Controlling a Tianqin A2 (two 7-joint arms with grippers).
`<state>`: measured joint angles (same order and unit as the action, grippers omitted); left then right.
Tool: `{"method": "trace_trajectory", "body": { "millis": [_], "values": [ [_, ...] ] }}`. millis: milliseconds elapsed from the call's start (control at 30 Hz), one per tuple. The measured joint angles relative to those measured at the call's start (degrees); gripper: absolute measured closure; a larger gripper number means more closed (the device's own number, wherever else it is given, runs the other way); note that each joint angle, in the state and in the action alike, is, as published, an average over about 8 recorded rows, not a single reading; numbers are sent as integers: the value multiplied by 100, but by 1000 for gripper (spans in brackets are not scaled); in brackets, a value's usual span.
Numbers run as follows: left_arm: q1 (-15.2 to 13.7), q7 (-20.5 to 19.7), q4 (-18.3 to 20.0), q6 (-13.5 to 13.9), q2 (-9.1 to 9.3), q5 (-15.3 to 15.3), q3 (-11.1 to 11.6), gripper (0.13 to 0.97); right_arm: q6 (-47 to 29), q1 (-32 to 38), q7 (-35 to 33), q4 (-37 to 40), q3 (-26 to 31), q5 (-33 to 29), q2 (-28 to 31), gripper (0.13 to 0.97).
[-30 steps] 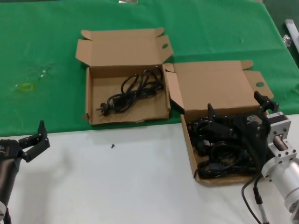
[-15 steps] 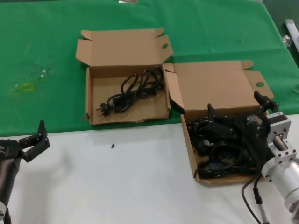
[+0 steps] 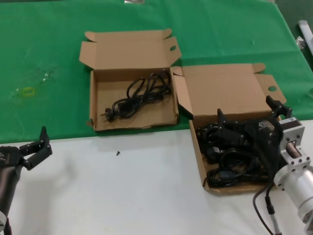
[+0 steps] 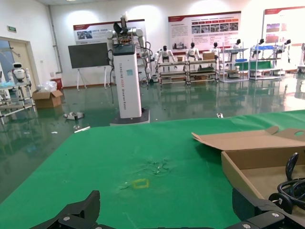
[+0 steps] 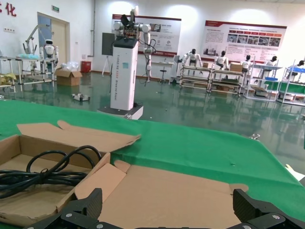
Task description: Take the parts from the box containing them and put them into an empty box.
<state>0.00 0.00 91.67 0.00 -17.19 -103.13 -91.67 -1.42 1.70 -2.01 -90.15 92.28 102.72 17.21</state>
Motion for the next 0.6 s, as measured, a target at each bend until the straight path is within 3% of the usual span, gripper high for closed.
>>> {"method": "trace_trajectory", "body": {
  "millis": [600],
  "values": [
    [0, 0, 0, 0, 0, 0, 0, 132, 0, 0, 0, 0, 0, 0, 0, 129]
  ]
}}
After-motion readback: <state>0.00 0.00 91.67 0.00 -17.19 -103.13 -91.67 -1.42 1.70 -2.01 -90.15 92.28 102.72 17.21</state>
